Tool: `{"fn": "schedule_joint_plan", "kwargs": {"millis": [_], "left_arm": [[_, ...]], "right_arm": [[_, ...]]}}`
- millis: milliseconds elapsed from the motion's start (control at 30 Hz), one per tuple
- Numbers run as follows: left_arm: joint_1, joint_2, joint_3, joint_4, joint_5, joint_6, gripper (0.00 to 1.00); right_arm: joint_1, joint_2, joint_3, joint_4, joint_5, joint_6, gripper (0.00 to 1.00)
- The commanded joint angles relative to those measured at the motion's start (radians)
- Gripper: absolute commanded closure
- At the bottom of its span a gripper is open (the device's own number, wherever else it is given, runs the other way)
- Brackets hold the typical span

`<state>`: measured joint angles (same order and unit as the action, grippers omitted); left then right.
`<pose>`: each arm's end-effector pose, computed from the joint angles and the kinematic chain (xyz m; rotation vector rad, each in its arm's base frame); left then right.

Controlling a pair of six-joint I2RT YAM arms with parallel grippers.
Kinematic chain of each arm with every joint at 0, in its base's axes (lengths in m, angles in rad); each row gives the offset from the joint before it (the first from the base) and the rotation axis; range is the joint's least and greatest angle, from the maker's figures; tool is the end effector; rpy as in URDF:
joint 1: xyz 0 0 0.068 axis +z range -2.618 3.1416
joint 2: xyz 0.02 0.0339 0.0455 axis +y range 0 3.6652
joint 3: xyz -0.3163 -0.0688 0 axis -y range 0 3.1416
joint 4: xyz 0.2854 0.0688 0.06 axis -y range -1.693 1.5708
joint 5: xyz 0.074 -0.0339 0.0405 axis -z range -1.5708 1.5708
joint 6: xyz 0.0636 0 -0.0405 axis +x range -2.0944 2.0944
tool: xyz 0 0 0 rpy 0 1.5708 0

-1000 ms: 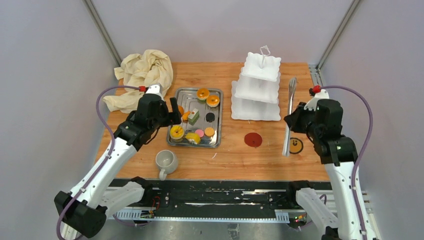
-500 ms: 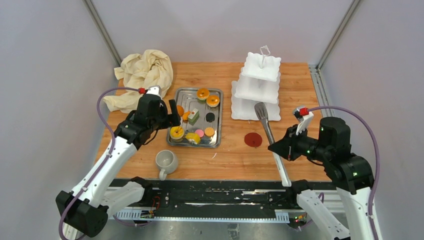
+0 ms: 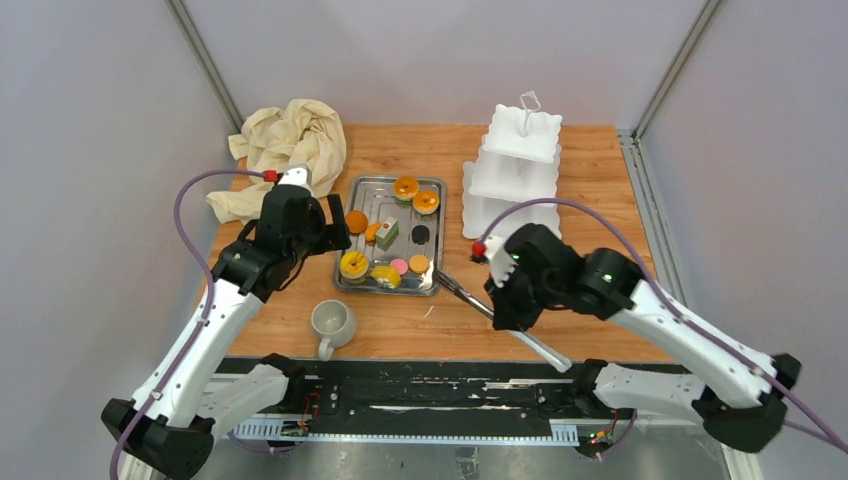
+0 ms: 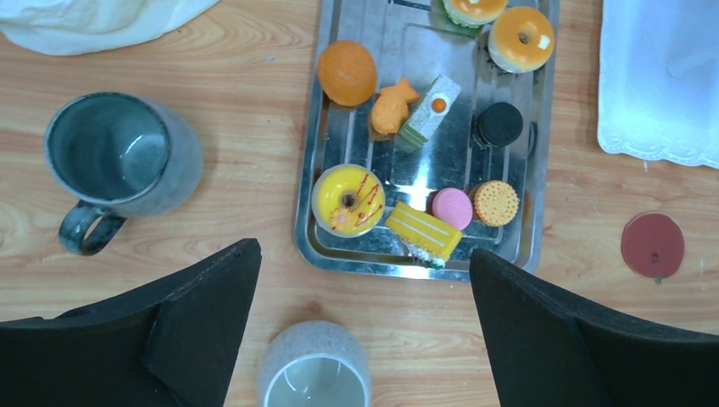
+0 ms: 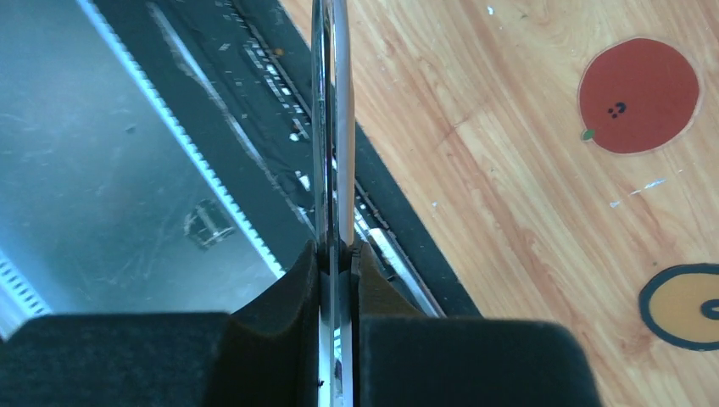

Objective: Serve the afternoon tea

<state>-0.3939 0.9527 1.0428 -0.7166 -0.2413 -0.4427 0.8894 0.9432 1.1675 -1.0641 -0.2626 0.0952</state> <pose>0.2141 -0.0725 0.3771 -0.1881 2.1761 -0.2107 0.1066 0.1576 0.3907 -1.0899 2.2703 0.7477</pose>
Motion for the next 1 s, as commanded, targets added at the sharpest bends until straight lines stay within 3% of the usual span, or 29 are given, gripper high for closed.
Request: {"fn": "schedule_joint_plan", "kwargs": {"millis": [0,167,400,600,967], "left_arm": [[0.006,-0.036,0.01,-0.041,-0.06,-0.008,0.02],[0.007,-0.073,-0.022,-0.047,-0.067,-0.005,0.02],[0.007,-0.098,-0.061,-0.044,-0.057,0.006,0.02],[0.006,-0.097,-0.061,-0.038,-0.027,0.031,0.02],[0.006,-0.111,-0.069,-0.023,0.023,0.079,0.02]], "right_arm": [[0.075,0.19,0.059,0.098,0.177,0.002,0.97],[0.076,0.343,0.091,0.227,0.145,-0.002,0.87],[0.076,0.556,0.183,0.229,0.122,-0.008,0.82],[0.075,0.642,0.217,0.211,0.1,-0.039,0.72],[0.074,0.734,0.277,0.175,0.115,-0.027,0.69]]}}
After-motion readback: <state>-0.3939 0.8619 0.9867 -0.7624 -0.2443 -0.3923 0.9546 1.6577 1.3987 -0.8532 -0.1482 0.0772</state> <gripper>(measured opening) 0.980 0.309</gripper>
